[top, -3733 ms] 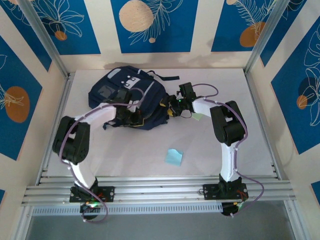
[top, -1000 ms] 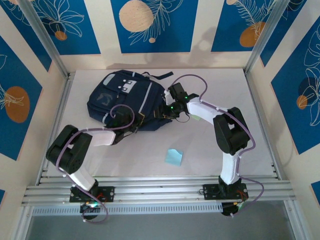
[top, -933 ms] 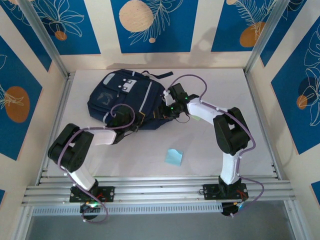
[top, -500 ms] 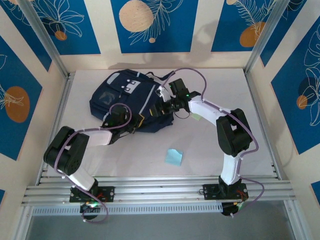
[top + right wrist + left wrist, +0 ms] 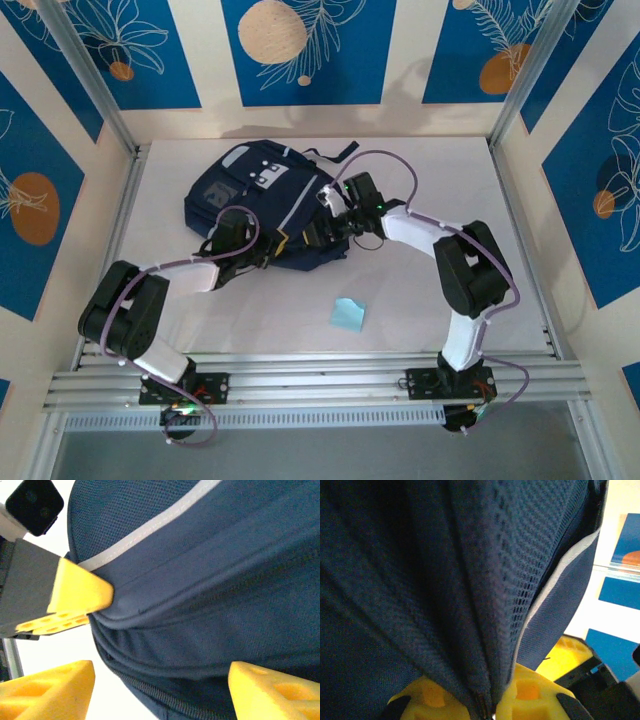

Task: Pack the student bag
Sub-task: Zip the student bag at the top-center of the table.

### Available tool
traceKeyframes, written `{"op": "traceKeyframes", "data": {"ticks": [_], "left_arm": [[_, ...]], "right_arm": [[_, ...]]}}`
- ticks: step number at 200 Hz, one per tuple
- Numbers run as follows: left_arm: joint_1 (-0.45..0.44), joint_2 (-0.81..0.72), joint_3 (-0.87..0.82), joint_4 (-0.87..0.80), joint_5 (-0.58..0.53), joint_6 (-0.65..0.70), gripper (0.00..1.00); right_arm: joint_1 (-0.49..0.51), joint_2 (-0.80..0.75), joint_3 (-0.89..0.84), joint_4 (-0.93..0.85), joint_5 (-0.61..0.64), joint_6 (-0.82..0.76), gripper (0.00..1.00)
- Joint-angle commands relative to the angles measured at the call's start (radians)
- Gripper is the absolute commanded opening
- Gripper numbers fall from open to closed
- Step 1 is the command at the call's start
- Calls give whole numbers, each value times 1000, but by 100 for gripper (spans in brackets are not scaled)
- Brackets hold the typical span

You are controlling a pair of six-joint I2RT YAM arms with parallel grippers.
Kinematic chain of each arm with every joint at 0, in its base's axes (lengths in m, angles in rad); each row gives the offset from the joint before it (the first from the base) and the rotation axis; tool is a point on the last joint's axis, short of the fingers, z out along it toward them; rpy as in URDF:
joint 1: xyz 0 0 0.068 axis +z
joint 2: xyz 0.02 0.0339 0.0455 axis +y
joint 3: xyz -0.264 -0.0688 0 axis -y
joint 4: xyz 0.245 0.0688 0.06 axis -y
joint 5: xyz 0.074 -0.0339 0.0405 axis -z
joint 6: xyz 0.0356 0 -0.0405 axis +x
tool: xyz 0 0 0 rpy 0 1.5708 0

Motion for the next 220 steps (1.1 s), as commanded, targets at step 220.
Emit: {"op": "traceKeyframes", "data": {"ticks": [220], "left_arm": [[45, -120, 26, 142, -49, -49, 0]], "right_arm": [[26, 7, -105, 166, -55, 143, 82]]}}
